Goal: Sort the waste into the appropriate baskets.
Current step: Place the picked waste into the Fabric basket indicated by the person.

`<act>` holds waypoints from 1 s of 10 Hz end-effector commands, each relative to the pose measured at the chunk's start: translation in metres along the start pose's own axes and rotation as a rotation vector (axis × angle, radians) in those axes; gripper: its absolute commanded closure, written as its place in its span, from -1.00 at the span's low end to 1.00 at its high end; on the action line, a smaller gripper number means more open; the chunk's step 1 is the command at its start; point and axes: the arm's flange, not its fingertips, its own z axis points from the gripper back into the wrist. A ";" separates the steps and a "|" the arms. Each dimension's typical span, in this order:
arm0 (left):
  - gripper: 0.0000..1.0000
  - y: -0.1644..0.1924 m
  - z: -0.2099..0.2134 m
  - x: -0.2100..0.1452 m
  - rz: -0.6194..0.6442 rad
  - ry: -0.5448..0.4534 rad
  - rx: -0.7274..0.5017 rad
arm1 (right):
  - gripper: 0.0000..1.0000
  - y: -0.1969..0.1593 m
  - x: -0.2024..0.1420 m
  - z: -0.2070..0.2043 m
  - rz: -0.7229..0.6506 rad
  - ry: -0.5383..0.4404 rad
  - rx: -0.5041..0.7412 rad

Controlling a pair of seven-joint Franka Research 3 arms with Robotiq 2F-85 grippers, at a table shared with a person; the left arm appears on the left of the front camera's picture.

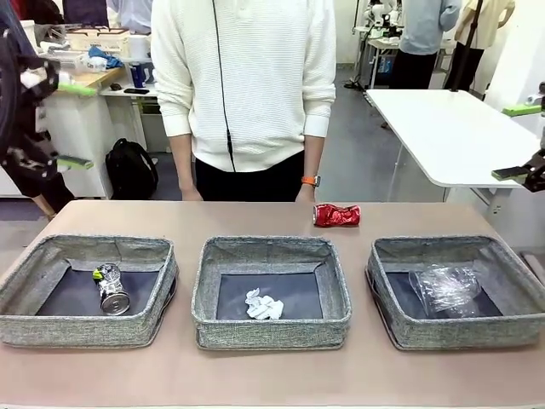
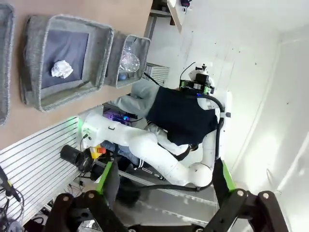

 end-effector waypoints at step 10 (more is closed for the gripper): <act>-1.00 -0.031 -0.009 -0.004 -0.108 0.025 -0.008 | -1.00 0.002 0.000 -0.001 0.012 -0.021 0.014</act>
